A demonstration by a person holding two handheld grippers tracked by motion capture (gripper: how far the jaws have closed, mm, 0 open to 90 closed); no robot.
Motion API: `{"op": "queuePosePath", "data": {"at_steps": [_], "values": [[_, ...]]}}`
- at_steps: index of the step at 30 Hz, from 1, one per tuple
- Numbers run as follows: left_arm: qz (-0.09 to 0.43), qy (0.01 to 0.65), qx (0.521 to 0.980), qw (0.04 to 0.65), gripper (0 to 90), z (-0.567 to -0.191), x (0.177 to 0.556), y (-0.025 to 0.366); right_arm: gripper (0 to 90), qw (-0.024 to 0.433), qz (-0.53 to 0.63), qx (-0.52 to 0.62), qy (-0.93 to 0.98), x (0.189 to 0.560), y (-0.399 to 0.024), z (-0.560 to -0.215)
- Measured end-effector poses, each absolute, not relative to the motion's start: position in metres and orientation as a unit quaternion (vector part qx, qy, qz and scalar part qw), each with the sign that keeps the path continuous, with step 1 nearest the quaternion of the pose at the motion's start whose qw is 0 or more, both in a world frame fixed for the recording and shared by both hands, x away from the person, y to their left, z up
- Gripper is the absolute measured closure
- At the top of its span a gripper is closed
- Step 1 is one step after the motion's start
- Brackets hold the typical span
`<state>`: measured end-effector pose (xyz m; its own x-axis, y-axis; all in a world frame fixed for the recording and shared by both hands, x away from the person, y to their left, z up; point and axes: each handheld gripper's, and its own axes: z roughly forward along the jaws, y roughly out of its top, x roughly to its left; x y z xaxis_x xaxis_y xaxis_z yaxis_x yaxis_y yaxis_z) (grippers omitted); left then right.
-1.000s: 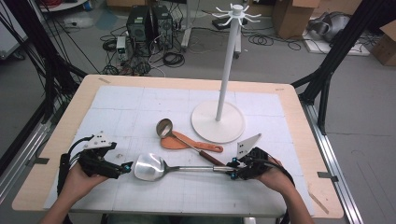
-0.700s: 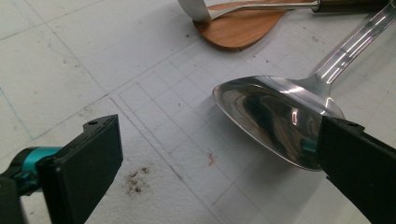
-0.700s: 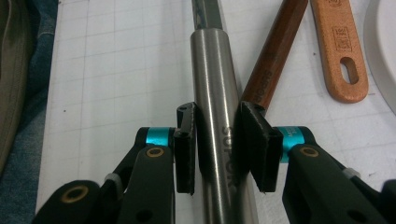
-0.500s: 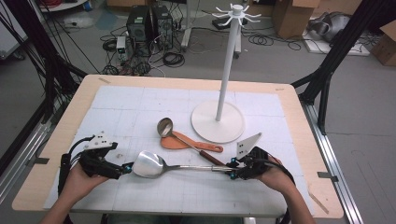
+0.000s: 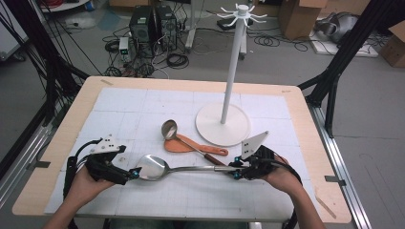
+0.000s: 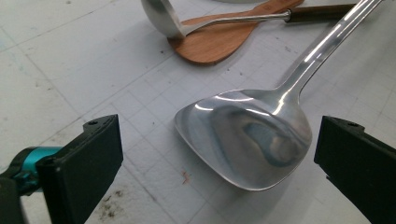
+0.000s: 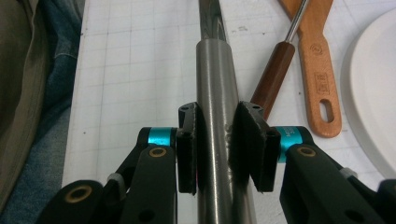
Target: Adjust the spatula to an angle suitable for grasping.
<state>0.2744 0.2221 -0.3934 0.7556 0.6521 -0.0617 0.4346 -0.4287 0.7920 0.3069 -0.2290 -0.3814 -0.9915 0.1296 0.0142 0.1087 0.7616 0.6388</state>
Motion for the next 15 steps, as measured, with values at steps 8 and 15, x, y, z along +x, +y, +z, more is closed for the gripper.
{"op": "queuePosePath", "data": {"at_steps": [8,15], "values": [[0.115,0.315,0.839,0.429,1.8,-0.391,0.276,0.214,68.7,0.023,0.344,0.053,0.937,0.309,-0.223,-0.369],[0.106,0.306,0.842,0.432,2.5,-0.388,0.278,0.208,68.8,0.026,0.350,0.044,0.935,0.312,-0.216,-0.360]]}}
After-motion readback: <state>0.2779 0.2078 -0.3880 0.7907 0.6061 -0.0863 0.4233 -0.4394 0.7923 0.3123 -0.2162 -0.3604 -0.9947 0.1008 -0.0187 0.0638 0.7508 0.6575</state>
